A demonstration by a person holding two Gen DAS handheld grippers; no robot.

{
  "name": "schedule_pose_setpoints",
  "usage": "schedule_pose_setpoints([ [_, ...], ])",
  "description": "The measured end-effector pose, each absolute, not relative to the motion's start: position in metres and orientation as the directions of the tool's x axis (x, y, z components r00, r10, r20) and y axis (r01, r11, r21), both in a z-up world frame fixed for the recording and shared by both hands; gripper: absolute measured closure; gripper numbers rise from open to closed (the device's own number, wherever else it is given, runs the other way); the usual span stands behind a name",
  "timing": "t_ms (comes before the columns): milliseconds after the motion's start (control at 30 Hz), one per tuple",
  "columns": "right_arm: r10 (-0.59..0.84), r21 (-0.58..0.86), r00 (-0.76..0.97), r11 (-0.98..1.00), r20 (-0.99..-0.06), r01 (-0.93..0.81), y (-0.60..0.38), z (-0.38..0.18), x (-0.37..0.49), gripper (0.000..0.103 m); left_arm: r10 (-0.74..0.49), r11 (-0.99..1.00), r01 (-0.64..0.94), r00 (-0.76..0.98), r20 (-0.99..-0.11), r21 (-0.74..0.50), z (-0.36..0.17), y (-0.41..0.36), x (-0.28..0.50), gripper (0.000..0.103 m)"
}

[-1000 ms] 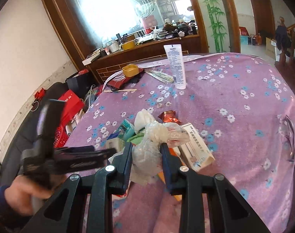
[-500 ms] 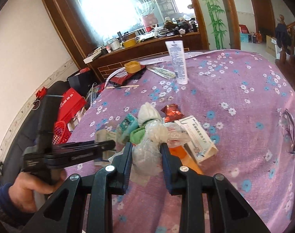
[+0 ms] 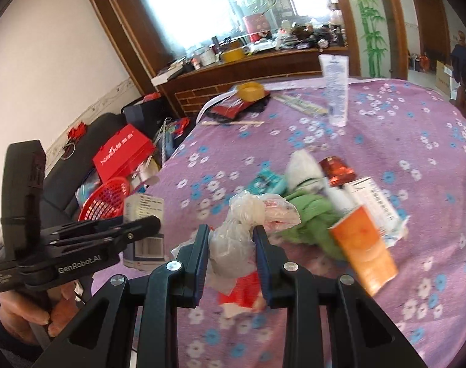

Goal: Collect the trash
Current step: 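Carry the box and bag to the red basket and release both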

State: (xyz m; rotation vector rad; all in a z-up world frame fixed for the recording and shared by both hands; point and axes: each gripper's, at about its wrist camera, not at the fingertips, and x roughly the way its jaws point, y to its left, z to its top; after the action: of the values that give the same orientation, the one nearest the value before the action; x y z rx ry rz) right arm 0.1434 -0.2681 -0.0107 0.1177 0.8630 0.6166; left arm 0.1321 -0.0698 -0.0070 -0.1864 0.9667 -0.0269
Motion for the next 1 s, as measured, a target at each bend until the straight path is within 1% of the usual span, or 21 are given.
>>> schedule_pose_setpoints([
  [100,0.558,0.343,0.476,0.816,-0.68,-0.466,-0.25,-0.012,0.139,0.072,-0.08,0.988,-0.064,0.576,-0.813,-0.142,-0.005,-0.057,0.126,0.066],
  [400,0.576,0.338,0.45,0.795,-0.682,-0.505,-0.204,-0.013,0.129,0.072,-0.062,0.987,-0.087,0.584,-0.809,-0.138,-0.002,-0.017,0.107,0.066],
  [633,0.579,0.327,0.432,0.784,-0.692,-0.528,-0.187,-0.013,0.124,0.072,-0.03,0.982,-0.133,0.592,-0.806,-0.135,-0.003,-0.001,0.099,0.066],
  [1000,0.598,0.316,0.384,0.748,-0.704,-0.584,-0.166,-0.012,0.122,0.072,0.059,0.965,-0.238,0.604,-0.795,-0.109,-0.003,0.017,0.079,0.066],
])
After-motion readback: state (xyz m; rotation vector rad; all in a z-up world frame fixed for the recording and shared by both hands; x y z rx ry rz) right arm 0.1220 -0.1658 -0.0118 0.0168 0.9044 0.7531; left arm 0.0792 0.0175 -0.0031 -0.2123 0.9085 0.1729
